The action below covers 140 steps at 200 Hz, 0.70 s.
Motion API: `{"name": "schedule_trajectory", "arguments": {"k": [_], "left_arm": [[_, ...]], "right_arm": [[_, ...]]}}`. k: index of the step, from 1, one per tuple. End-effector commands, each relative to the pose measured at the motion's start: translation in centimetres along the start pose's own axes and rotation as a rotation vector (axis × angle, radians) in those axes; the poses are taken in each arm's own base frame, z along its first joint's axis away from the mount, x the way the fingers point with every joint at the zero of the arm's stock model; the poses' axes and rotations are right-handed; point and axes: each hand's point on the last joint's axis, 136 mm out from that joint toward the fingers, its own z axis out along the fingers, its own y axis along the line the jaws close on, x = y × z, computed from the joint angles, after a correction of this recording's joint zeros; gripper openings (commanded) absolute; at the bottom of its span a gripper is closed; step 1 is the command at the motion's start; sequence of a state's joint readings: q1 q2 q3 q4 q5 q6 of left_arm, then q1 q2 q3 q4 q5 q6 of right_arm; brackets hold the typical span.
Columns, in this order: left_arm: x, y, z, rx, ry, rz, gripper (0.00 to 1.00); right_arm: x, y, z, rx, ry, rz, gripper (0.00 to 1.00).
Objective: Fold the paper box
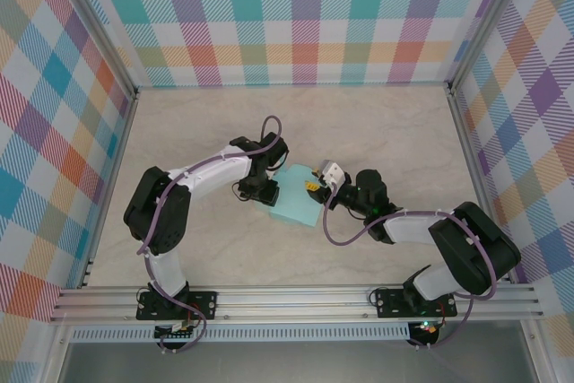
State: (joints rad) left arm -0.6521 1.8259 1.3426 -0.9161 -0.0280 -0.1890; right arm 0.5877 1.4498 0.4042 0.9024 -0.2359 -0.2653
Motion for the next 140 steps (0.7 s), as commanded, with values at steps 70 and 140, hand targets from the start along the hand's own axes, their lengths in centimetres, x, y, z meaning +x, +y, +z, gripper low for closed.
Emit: {"name": "schedule_trajectory", "arguments": {"k": [70,140], "left_arm": [[-3.3,-0.2,-8.6,0.227,-0.344,0.203,0.38],[-3.7,-3.2,-11.2,0.408,-0.462,0.517,0.37]], "right_arm": [[-9.3,-7.8,-5.4,0.257,-0.155,0.254,0.42],[-9.2,-4.3,-7.3,-0.112,0.142,-0.170,0.42]]}}
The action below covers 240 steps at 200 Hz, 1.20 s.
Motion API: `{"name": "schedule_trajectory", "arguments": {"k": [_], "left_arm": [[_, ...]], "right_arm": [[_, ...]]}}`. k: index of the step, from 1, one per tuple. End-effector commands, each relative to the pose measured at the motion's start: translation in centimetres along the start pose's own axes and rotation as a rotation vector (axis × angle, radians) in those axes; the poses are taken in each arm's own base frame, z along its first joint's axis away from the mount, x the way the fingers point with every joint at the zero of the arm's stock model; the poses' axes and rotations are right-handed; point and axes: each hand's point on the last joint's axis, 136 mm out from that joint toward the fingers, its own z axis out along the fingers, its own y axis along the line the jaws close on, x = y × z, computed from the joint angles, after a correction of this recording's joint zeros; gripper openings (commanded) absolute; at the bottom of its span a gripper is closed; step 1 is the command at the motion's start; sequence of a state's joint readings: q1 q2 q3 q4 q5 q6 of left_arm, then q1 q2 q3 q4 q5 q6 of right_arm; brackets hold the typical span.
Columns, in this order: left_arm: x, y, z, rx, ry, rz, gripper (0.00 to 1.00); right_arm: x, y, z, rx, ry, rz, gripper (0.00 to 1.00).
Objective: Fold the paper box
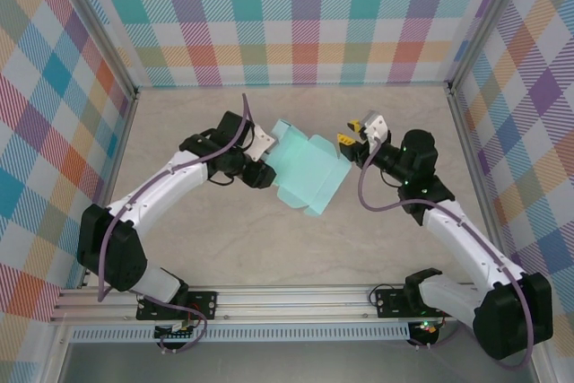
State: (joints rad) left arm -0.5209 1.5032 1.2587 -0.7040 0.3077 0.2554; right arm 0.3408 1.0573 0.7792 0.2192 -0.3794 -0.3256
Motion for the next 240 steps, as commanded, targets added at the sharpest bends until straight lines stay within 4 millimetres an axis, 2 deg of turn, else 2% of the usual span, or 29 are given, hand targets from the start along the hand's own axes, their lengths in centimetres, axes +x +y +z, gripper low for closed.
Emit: {"name": "schedule_trajectory", "arguments": {"k": [1,21,50,72,95,111,142,154,176,200,240], "left_arm": [[-1.1,-1.5,0.3,0.104,-0.019,0.129,0.37],[-1.7,-2.2,-0.3,0.136,-0.062,0.157,0.37],[-1.7,-4.1,-1.4,0.202,-0.167,0.282,0.37],[-0.7,-4.6,-2.0,0.207,-0.187,0.358,0.38],[1.4,-5.0,-1.9,0.224,-0.149,0.479,0.39],[2.0,-5.2,-2.1,0.222,-0.142,0.525,0.39],[3.0,-5.6,-1.9,0.232,-0.143,0.611,0.39],[3.2,-5.9,-2.1,0.237,-0.144,0.639,0.38],[3.6,-6.3,-2.1,0.255,-0.155,0.680,0.38],[3.6,-6.4,-2.2,0.255,-0.140,0.681,0.38],[3.5,-6.6,-2.2,0.255,-0.140,0.687,0.38]], "right_arm": [[4.4,4.0,-0.7,-0.241,0.199,-0.125,0.42],[4.3,3.7,-0.6,-0.249,0.227,-0.166,0.42],[3.0,4.2,-0.9,-0.308,0.220,-0.219,0.42],[1.7,4.3,-1.1,-0.333,0.210,-0.218,0.42],[0.5,4.8,-1.6,-0.362,0.184,-0.215,0.43],[0.7,5.6,-2.0,-0.423,0.210,-0.216,0.44],[1.2,8.5,-3.5,-0.645,0.267,-0.193,0.42],[1.3,9.0,-3.3,-0.672,0.267,-0.192,0.43],[1.5,9.8,-2.8,-0.699,0.261,-0.161,0.51],[2.2,10.2,-1.8,-0.719,0.299,-0.107,0.55],[3.1,11.5,-0.8,-0.772,0.330,-0.104,0.57]]}}
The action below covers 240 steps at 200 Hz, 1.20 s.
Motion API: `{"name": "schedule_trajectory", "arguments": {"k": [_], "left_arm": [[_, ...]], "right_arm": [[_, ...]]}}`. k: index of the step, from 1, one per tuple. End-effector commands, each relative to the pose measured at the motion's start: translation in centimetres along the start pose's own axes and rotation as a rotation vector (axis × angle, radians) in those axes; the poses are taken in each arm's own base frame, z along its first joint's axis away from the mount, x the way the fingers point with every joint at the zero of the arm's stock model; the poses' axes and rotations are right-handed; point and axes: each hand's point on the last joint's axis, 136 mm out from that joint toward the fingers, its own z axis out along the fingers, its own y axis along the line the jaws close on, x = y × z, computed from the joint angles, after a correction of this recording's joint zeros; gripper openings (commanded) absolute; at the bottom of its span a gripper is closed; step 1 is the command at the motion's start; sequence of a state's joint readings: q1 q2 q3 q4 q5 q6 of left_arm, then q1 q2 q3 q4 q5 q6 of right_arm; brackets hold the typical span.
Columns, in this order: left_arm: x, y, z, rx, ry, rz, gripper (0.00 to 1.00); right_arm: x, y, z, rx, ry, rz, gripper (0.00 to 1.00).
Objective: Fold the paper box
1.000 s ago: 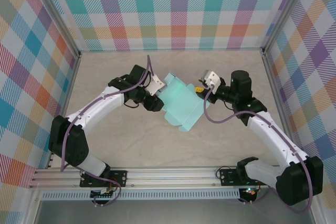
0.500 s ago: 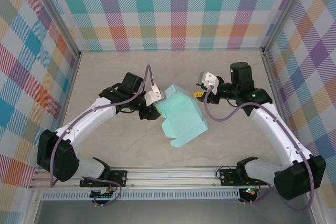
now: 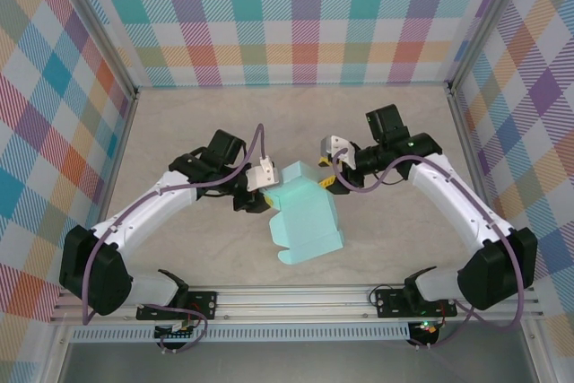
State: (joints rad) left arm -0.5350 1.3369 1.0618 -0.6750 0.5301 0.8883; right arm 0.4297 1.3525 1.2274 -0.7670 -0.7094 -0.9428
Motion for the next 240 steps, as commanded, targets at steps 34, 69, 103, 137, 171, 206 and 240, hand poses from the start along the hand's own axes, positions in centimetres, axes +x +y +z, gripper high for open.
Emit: {"name": "schedule_trajectory", "arguments": {"k": [34,69,103,137,171,206,240], "left_arm": [[-1.3,-1.3,-0.3,0.048,-0.049,0.059,0.38],[-1.0,-1.5,-0.1,0.060,-0.039,0.069,0.38],[-1.0,-1.4,0.2,0.061,-0.030,0.061,0.38],[-0.9,-1.4,0.4,0.060,-0.017,0.067,0.37],[-0.7,-1.6,0.7,0.060,-0.009,0.078,0.38],[-0.4,-2.0,0.8,0.077,0.004,0.079,0.38],[-0.6,-2.2,0.7,0.086,-0.003,0.075,0.38]], "right_arm": [[-0.7,0.9,1.4,-0.094,0.007,-0.001,0.58],[-0.3,2.2,1.6,-0.150,0.019,-0.056,0.58],[0.9,3.0,2.0,-0.191,0.072,-0.046,0.88],[2.1,2.8,2.9,-0.192,0.121,-0.043,0.81],[3.1,2.1,3.2,-0.180,0.206,-0.047,0.61],[2.9,1.9,3.4,-0.156,0.210,-0.055,0.48],[2.3,1.7,3.5,-0.145,0.188,-0.035,0.38]]}}
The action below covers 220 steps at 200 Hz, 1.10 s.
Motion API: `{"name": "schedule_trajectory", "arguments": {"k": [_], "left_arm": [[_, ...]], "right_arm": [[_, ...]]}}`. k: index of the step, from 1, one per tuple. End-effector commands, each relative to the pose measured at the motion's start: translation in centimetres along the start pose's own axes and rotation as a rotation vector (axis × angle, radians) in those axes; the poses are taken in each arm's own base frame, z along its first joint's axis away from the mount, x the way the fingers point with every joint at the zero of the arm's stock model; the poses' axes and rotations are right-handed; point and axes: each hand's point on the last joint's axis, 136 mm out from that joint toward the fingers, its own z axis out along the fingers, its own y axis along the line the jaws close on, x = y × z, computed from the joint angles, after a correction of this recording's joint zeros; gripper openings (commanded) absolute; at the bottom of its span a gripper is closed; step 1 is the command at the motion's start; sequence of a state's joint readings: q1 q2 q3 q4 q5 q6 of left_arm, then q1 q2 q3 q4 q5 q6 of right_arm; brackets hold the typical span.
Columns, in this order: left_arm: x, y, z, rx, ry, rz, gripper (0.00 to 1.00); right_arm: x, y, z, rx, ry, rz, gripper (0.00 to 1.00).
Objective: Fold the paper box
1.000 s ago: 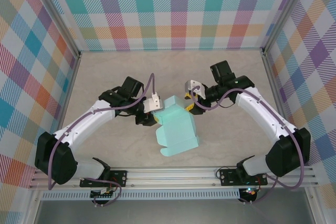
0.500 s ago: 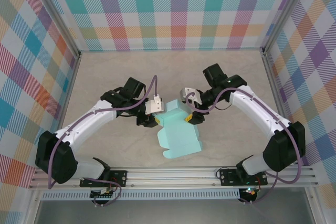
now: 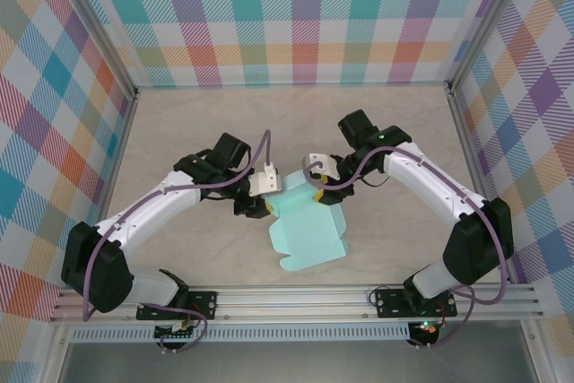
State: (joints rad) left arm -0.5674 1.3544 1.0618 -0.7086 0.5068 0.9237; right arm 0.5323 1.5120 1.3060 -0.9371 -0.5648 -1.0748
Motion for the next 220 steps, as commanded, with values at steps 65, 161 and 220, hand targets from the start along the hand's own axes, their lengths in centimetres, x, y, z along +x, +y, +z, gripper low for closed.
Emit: {"name": "schedule_trajectory", "arguments": {"k": [65,161,220], "left_arm": [[-2.9,-1.1,-1.5,0.032,-0.143,-0.008,0.81],[-3.7,2.0,-9.2,-0.129,-0.367,-0.125,0.85],[-4.4,1.3,-6.0,0.070,-0.389,-0.167,0.76]], "right_arm": [[-0.8,-0.2,-0.3,0.050,-0.046,0.020,0.31],[2.3,-0.9,1.1,0.037,0.058,0.157,0.34],[1.6,-0.3,1.8,-0.034,0.022,0.190,0.37]]}}
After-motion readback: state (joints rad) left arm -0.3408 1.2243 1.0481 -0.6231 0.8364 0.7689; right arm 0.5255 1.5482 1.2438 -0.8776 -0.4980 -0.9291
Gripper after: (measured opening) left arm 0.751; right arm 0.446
